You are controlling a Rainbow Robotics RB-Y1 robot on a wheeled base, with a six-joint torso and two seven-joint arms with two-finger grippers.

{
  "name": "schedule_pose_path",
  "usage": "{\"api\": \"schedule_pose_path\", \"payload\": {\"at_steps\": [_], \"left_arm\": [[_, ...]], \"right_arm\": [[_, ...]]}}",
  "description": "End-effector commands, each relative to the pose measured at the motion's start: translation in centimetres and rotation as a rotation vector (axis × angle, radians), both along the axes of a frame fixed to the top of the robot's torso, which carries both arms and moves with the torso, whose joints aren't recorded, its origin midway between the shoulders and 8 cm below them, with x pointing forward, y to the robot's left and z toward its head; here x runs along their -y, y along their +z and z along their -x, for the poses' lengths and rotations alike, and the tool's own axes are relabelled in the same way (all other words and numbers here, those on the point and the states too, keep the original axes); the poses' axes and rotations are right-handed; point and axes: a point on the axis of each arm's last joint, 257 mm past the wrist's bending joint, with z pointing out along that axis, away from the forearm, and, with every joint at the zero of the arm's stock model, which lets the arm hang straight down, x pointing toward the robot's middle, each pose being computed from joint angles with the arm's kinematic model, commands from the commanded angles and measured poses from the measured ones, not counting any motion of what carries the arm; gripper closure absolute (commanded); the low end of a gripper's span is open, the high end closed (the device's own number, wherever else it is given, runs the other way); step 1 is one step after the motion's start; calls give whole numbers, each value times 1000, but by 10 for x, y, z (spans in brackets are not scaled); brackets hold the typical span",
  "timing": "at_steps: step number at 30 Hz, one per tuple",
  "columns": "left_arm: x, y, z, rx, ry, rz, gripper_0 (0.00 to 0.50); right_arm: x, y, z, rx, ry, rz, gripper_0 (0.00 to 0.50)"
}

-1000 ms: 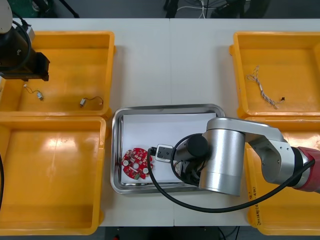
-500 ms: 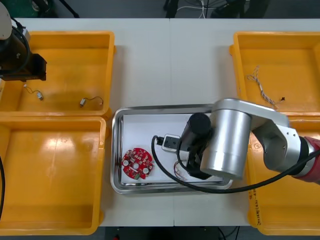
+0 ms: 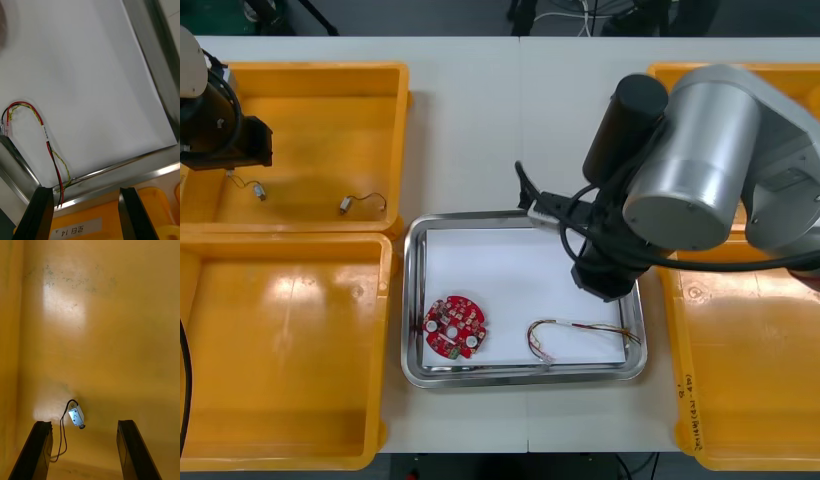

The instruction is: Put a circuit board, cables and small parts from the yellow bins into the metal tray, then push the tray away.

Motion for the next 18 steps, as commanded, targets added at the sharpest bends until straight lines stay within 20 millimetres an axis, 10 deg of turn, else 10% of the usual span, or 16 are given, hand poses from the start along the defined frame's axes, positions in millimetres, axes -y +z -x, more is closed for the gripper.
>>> {"api": "schedule_pose_path", "payload": {"at_steps": [1, 18], "left_arm": [[-16, 43, -17, 75, -72, -64, 0], [-27, 9, -15, 52, -75, -45, 0]], "right_arm": [[15, 56, -21, 82, -62, -38, 0], [97, 120, -55, 81, -289, -79, 0]]}}
